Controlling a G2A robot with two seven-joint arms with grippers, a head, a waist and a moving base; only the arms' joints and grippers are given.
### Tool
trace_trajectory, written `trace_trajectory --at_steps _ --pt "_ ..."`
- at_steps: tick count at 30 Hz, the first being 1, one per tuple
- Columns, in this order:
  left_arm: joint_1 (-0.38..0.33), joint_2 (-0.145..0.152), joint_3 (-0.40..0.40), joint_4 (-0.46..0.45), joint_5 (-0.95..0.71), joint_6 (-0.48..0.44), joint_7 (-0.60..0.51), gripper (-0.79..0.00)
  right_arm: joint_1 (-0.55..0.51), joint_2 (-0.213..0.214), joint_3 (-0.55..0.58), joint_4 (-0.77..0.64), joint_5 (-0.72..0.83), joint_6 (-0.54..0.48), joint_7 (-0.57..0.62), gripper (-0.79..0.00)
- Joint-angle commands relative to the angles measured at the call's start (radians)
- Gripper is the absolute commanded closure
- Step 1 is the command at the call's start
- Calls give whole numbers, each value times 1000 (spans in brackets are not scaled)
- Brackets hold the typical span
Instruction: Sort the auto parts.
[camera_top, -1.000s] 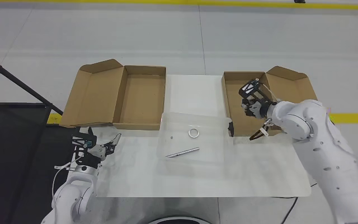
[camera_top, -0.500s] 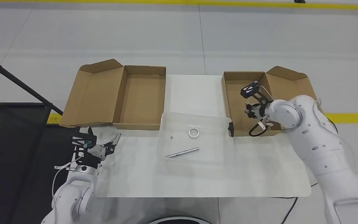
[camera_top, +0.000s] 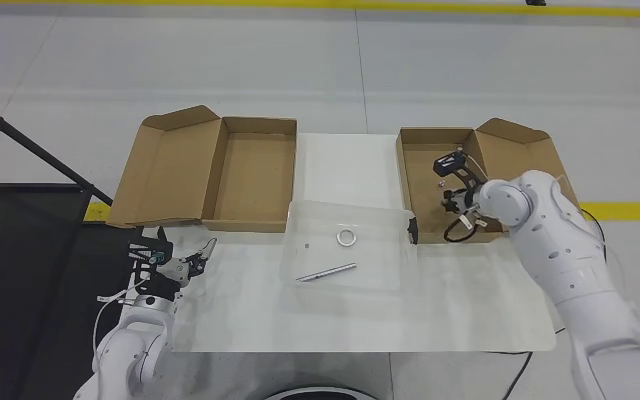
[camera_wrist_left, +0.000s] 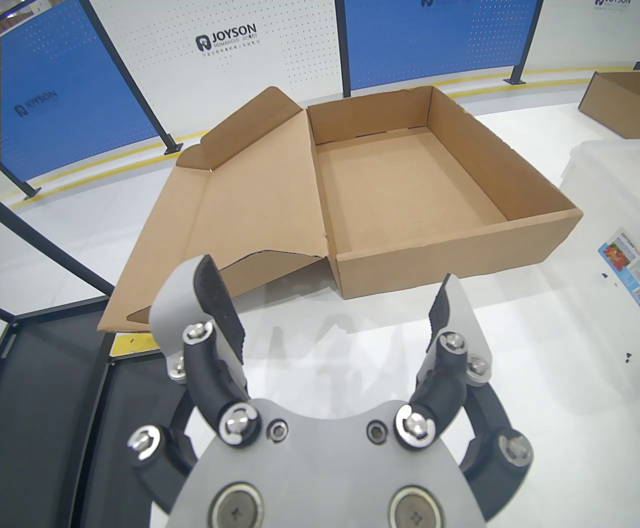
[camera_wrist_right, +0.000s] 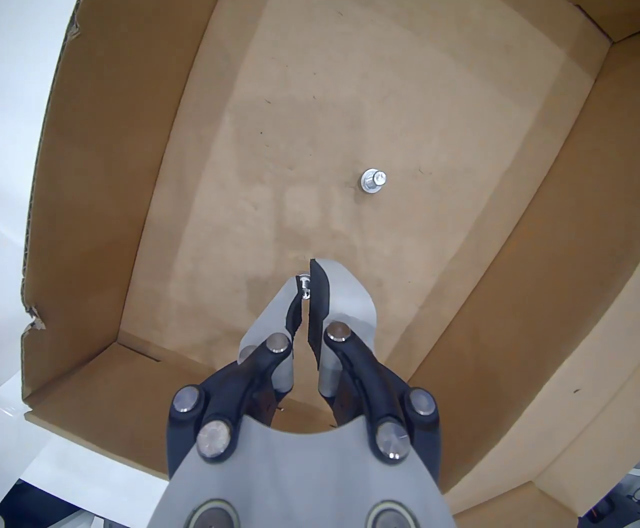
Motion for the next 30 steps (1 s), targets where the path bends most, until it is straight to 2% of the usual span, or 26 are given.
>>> trace_trajectory --at_steps 1,6,12,15,17,19,21,26,30 --pt "0 0 0 0 0 0 0 -785 2 -2 -1 5 -2 -2 -4 -169" --pt "0 0 0 0 0 0 0 -785 4 -5 2 6 -9 2 -1 -246" --pt "0 0 0 0 0 0 0 -785 -4 0 19 -14 -19 8 10 -240" --pt "0 0 0 0 0 0 0 -785 -12 6 34 -37 -28 17 14 -265" --pt "0 0 0 0 0 0 0 -785 -20 11 47 -58 -37 27 17 -345" --pt "0 0 0 0 0 0 0 -785 -32 18 64 -92 -46 37 13 -588" --pt "0 0 0 0 0 0 0 -785 -50 26 85 -137 -55 44 6 -785" --pt "0 0 0 0 0 0 0 -785 -121 55 161 -304 -81 31 -53 -785" --pt "0 0 0 0 0 0 0 -785 -211 84 244 -475 -103 -27 -140 -785"
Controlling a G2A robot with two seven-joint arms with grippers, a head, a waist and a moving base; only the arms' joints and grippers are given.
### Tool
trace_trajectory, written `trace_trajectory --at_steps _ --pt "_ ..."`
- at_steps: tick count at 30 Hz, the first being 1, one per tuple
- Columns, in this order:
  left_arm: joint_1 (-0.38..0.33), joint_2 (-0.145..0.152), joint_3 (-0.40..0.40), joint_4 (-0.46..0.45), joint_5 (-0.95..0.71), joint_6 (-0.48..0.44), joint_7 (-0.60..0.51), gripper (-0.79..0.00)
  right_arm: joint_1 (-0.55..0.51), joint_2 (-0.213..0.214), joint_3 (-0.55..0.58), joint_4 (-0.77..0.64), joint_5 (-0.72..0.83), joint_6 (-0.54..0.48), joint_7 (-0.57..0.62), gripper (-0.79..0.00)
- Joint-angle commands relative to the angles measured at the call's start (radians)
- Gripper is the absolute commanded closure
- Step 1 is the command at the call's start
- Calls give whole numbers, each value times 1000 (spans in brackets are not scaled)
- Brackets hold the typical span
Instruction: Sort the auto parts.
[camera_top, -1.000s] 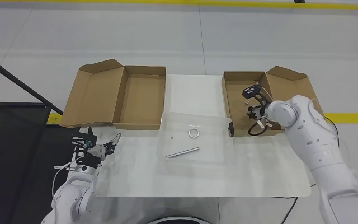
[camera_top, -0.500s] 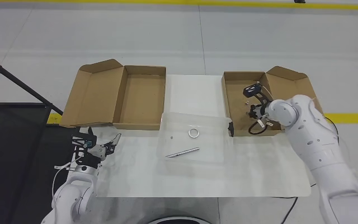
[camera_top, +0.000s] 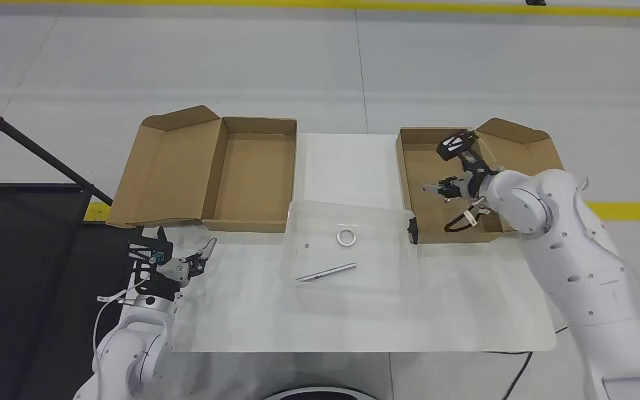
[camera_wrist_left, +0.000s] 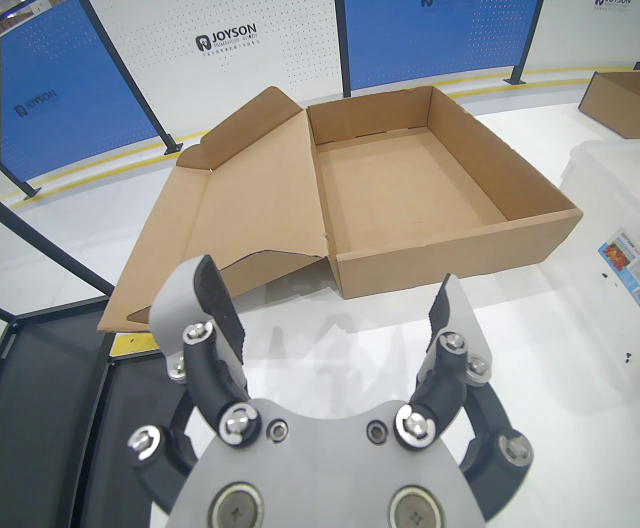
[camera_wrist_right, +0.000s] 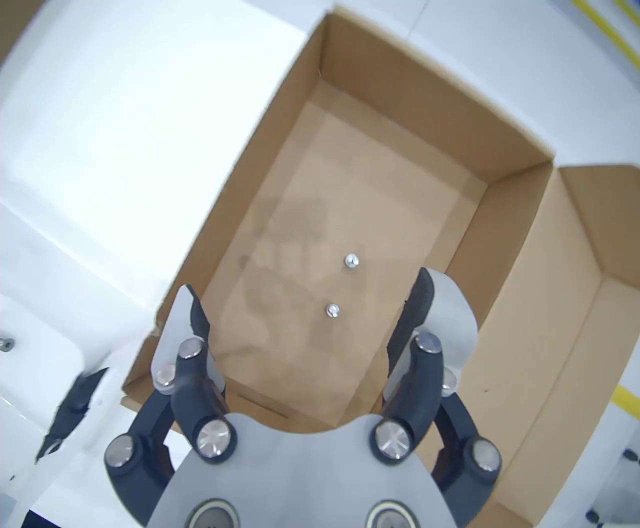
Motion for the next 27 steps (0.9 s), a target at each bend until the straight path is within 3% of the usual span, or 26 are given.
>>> trace_trajectory --at_steps 1,8,14,20,27 --pt "0 0 0 0 0 0 0 -785 -54 15 50 -92 4 -57 -62 -785" --pt "-4 -1 7 -5 0 -10 0 -785 -199 53 190 -284 -20 -257 -244 -785" --pt "-12 0 4 -32 12 -72 -12 -785 -276 72 258 -347 -102 -479 -456 -785" --pt "-42 10 -14 -99 59 -202 -69 -785 -311 81 303 -380 -226 -620 -675 -785" --pt "-126 23 14 -205 126 -394 -191 -785 -377 90 358 -413 -373 -666 -871 -785"
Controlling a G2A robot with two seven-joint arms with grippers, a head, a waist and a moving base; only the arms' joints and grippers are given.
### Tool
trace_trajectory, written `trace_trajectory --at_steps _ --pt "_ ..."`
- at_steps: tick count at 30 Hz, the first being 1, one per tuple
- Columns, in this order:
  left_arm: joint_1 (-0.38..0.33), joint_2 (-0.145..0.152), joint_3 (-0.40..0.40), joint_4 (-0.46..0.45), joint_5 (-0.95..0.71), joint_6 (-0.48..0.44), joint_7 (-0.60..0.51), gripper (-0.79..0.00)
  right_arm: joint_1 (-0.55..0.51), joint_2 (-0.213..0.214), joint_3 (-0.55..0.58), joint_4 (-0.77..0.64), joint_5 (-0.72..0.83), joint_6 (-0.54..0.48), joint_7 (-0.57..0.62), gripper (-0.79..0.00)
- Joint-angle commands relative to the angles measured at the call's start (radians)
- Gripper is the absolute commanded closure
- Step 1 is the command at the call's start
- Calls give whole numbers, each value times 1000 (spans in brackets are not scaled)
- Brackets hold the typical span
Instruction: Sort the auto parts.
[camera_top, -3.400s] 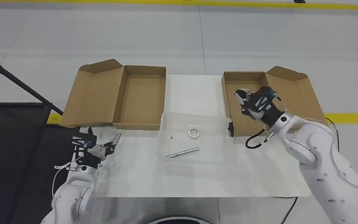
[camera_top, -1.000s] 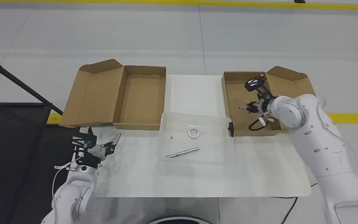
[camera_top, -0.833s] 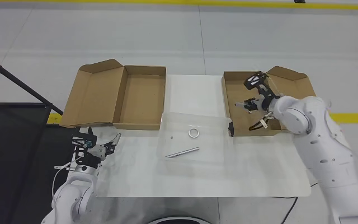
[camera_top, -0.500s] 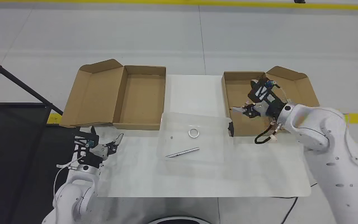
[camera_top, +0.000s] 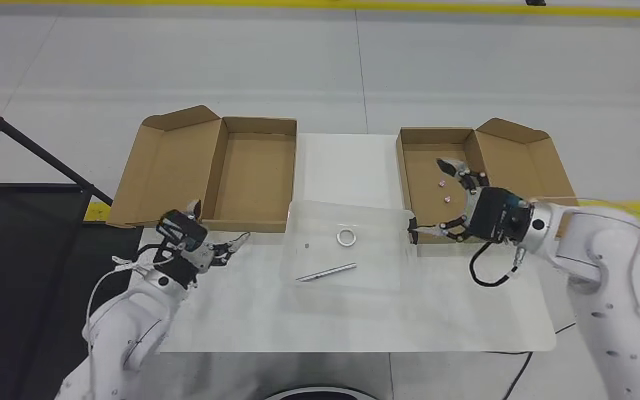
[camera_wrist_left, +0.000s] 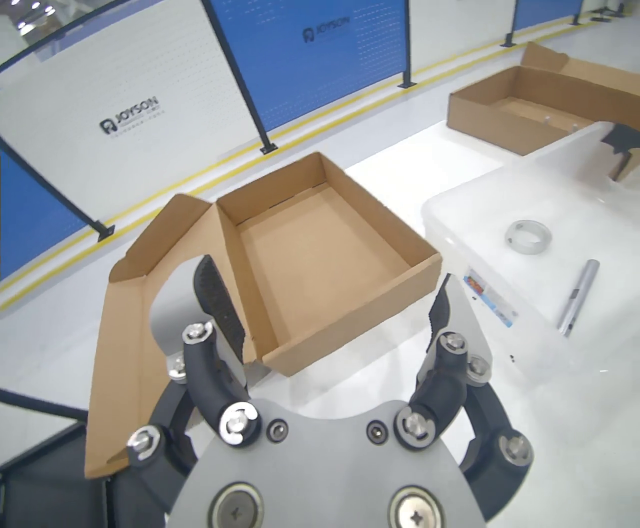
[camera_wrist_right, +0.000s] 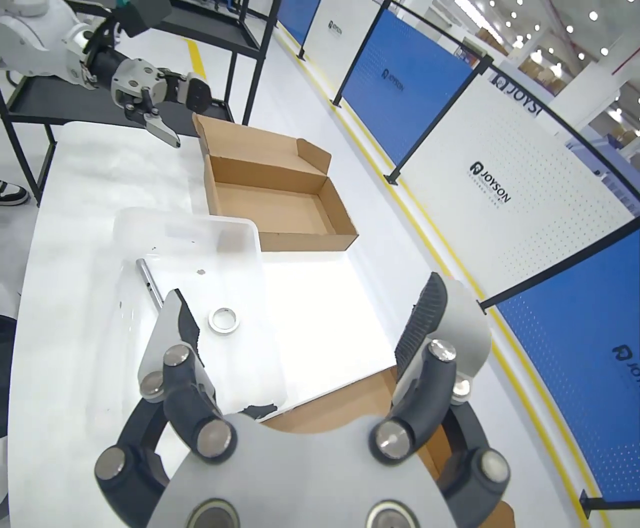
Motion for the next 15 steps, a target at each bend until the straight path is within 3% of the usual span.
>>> trace_trajectory --at_steps 1,8,15 --pt "-27 2 19 -29 21 -42 -27 -785 -23 3 12 3 -24 6 -13 -785" --pt "-131 9 100 -61 72 -191 -168 -785 -55 6 28 -15 -20 11 11 -785" --pt "-138 9 103 -60 77 -193 -174 -785 -55 6 28 -15 -20 11 11 -785"
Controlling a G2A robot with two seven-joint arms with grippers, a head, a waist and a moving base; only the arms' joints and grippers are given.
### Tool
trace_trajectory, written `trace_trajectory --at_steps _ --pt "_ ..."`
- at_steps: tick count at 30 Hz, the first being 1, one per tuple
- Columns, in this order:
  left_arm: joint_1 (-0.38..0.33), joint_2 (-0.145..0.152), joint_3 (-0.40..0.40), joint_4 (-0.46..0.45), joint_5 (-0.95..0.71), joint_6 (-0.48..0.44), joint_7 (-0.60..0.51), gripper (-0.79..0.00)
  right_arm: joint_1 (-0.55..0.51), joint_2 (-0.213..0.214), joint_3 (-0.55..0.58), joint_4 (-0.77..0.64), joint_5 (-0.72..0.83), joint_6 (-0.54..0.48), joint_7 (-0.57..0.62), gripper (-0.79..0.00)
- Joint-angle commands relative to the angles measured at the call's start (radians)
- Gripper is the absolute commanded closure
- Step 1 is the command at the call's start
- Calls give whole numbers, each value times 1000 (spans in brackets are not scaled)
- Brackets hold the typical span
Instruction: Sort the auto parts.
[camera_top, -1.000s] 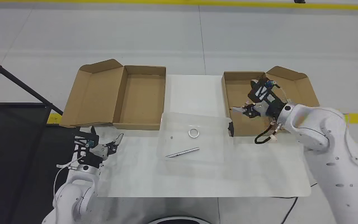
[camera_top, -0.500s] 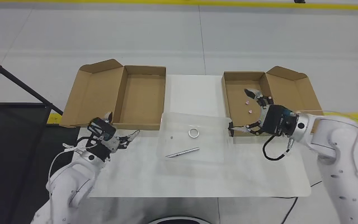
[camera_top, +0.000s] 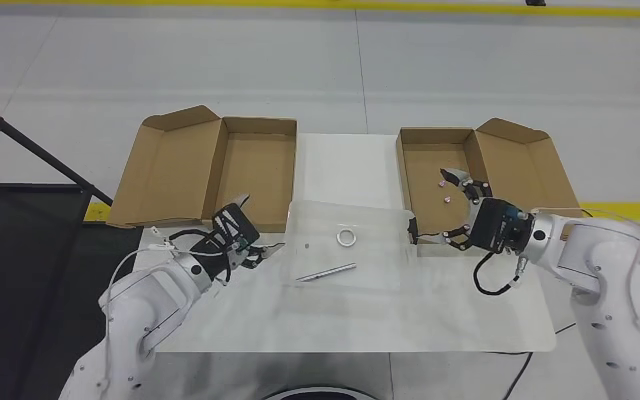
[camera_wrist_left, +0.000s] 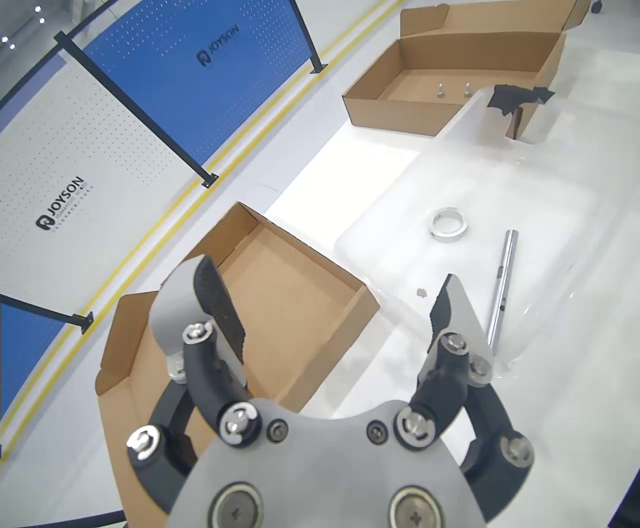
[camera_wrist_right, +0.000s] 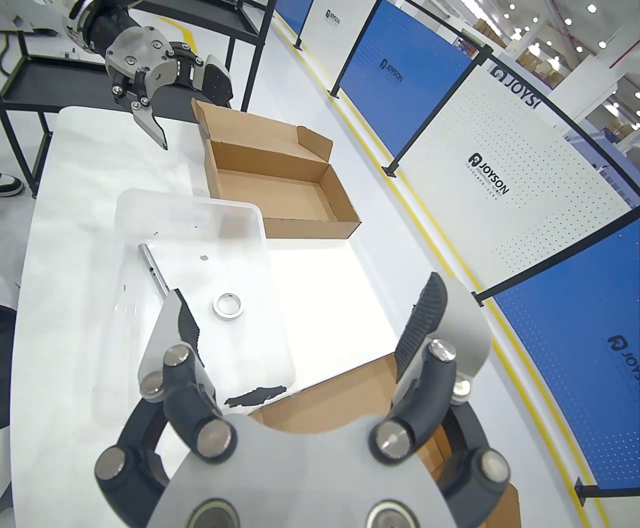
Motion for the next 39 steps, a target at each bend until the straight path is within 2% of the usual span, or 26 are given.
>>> trace_trajectory --at_steps 1,6,8,11,17,25,35,39 --pt "0 0 0 0 0 0 0 -785 0 0 0 0 0 0 0 -785" --pt "6 -1 -2 8 -56 -11 5 -785 0 0 0 0 0 0 0 -785" --pt "-11 2 -5 -6 -42 -20 -37 -785 -8 -1 -4 -9 0 13 -10 -785" --pt "-53 2 40 -25 -32 -49 -116 -785 -7 -1 -4 -6 -22 4 -57 -785" --pt "-191 -3 144 -37 -89 -116 -339 -785 -17 7 8 -17 -99 -12 -170 -785" --pt "-423 -19 312 46 -263 -183 -670 -785 -81 35 46 -41 -237 -12 -332 -785" --pt "-432 -20 318 50 -271 -183 -680 -785 -81 35 46 -41 -237 -12 -332 -785" --pt "-411 -19 332 67 -291 -177 -650 -785 -81 35 46 -41 -237 -12 -332 -785"
